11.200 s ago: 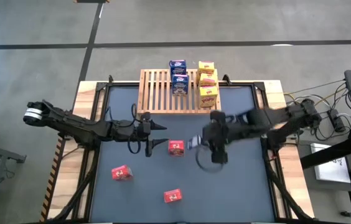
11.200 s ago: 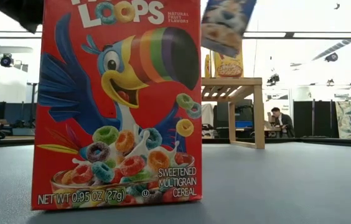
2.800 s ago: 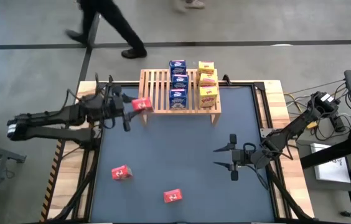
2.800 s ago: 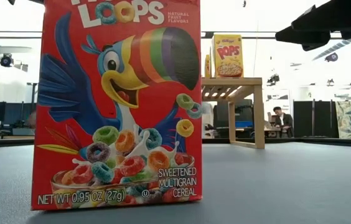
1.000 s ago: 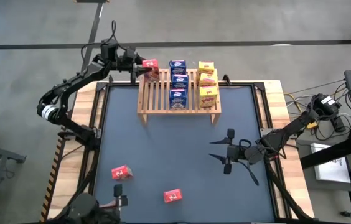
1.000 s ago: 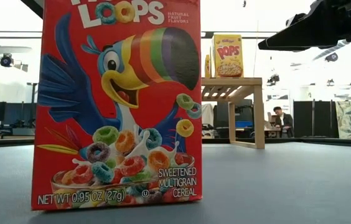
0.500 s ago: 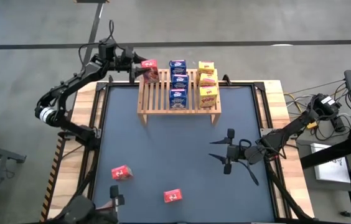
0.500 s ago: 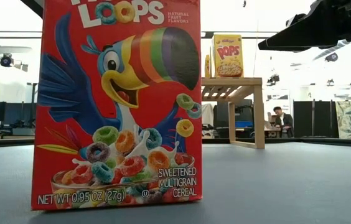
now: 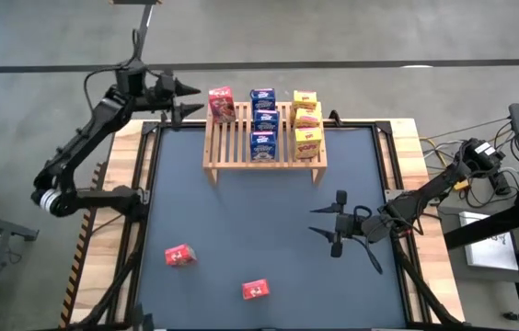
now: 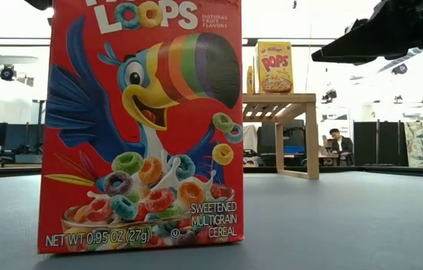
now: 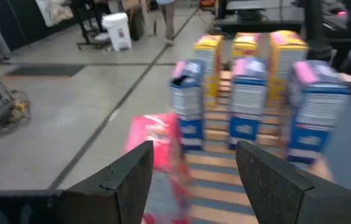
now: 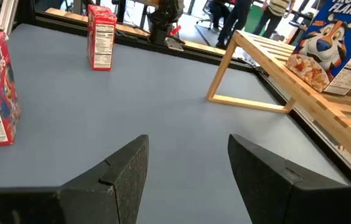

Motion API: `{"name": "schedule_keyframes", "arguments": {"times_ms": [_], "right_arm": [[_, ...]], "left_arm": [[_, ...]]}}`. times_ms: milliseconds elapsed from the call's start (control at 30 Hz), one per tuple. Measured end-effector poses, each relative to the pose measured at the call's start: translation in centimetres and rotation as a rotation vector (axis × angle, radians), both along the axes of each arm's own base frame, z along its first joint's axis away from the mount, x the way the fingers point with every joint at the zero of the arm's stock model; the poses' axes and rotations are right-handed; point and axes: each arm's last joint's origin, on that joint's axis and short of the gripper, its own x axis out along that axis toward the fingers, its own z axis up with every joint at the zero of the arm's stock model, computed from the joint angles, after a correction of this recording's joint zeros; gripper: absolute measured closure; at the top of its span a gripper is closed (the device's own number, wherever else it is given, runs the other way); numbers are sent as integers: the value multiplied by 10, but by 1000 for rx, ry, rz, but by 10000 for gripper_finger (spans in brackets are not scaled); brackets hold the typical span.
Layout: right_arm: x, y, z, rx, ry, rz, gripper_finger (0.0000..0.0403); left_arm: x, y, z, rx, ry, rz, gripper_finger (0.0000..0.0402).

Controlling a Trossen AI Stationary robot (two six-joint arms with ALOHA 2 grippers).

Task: Stack cereal on shelf
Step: Put the right red cereal box on the shelf aligned with the other red cereal box

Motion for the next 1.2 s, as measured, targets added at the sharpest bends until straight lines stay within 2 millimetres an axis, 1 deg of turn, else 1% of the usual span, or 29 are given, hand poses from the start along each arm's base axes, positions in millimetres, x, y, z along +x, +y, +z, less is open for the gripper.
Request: {"name": "schedule_keyframes", "arguments": {"times_ms": [67, 133, 300, 400, 467, 533, 633, 700, 800, 867, 1000, 1200], "right_arm": [[0, 0, 0, 24, -2, 10, 193], [1, 2, 1, 49, -5, 59, 193], [4, 7, 6, 110, -63, 163, 193], [8, 12, 6, 142, -87, 230, 193], [14, 16, 3, 156, -96, 266, 193], [22, 22, -1, 166, -95, 291, 193], [39, 33, -11, 188, -59, 309, 193], [51, 42, -17, 202, -26, 329, 193], [72, 56, -22, 229, 6, 374, 189], [84, 66, -22, 239, 7, 409, 178], [103, 80, -18, 237, 5, 409, 139], [122, 91, -19, 261, 19, 394, 76]], "left_arm": [[-3, -15, 3, -20, 13, -17, 189], [-5, -31, 2, -46, 29, -48, 189], [-7, -78, -5, -65, 22, -156, 196], [-8, -106, -13, -66, -8, -194, 203], [-9, -123, -23, -90, -64, -208, 208], [-9, -139, -35, -165, -160, -236, 209], [-7, -162, -56, -215, -301, -337, 210], [-9, -177, -66, -175, -405, -387, 210], [-13, -195, -80, -113, -519, -391, 210], [-14, -206, -91, -100, -548, -397, 210], [-15, -224, -111, -99, -535, -381, 210], [-16, -246, -122, -81, -469, -306, 210]]}}
